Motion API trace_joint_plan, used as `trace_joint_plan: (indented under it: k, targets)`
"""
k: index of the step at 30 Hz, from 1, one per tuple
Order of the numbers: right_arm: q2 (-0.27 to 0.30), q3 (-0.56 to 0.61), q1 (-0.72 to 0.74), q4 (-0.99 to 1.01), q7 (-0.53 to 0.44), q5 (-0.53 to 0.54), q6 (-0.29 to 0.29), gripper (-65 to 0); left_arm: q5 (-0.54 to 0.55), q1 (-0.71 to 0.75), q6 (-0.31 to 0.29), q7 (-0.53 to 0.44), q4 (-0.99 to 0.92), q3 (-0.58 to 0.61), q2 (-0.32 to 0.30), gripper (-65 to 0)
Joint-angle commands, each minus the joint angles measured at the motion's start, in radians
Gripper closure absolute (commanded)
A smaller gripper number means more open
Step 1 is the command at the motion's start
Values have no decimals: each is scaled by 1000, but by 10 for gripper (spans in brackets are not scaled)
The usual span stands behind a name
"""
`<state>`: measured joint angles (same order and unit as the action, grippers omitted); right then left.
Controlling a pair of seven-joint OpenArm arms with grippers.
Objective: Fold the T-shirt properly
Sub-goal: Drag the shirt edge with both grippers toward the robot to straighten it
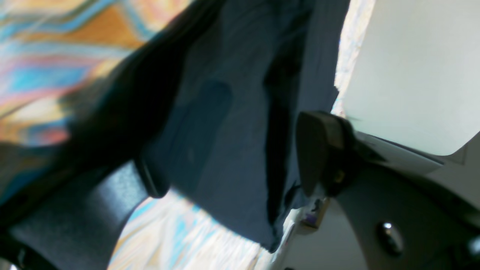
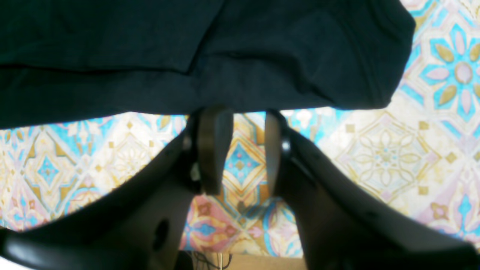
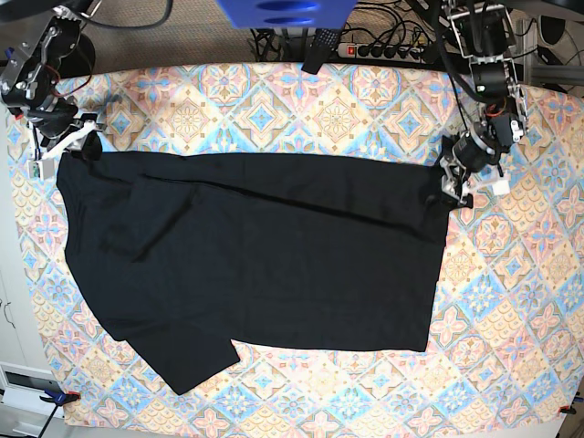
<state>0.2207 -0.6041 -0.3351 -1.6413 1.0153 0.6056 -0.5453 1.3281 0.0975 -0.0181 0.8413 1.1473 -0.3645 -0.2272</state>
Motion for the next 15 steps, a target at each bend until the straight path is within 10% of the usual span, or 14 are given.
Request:
trace_joint_plan:
  k: [1,9,15]
  targets:
    - [18,-9,1,-7,-16,15,-2,-181,-40,-11,27,-7,-5,6,4,-456]
    - [16,-110,6,91,-16,15,0,-194,-38,-25,27,-7,-5,68,4,-2]
    - [16,-135,11,232,-16,15,0,-260,-32,-8,27,-7,-5,68,4,-13]
